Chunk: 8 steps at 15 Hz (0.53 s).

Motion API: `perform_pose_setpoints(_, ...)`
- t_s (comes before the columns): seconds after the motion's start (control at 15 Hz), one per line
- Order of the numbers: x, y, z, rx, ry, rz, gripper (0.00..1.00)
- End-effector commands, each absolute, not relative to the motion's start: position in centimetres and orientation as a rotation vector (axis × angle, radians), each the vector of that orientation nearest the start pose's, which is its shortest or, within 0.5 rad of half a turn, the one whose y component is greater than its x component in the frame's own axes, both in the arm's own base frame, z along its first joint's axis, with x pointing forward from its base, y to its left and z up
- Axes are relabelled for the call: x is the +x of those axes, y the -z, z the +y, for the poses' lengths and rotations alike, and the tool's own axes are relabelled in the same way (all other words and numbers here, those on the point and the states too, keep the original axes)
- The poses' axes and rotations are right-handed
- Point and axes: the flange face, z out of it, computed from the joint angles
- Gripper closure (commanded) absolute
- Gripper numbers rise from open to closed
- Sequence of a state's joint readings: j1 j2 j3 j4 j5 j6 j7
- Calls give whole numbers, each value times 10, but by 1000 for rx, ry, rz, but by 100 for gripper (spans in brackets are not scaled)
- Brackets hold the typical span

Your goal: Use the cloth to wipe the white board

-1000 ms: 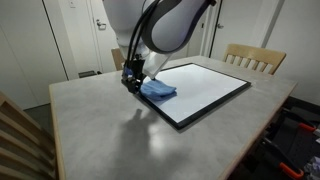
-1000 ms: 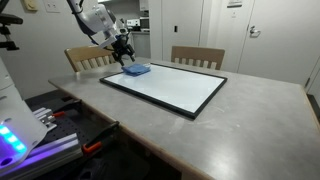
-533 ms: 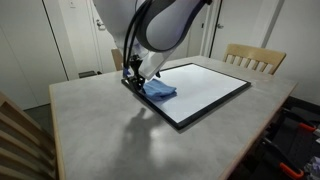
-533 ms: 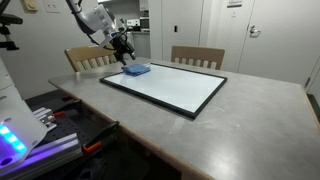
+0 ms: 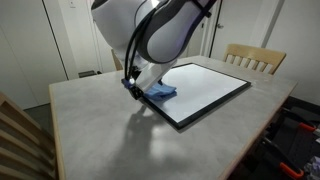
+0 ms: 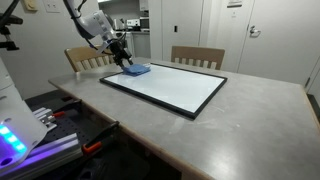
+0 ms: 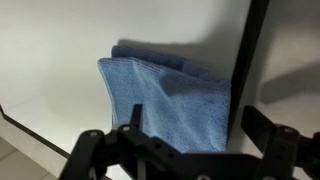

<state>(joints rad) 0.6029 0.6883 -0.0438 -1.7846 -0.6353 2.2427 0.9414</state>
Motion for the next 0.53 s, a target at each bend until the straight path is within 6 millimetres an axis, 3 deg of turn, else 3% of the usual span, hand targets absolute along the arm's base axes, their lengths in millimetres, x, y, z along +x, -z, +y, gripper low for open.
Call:
perform_pose_setpoints(0.0, 545, -147, 320, -3671, 320, -134, 0)
perform_pose_setpoints(0.47, 551, -154, 315, -3730, 349, -189, 0)
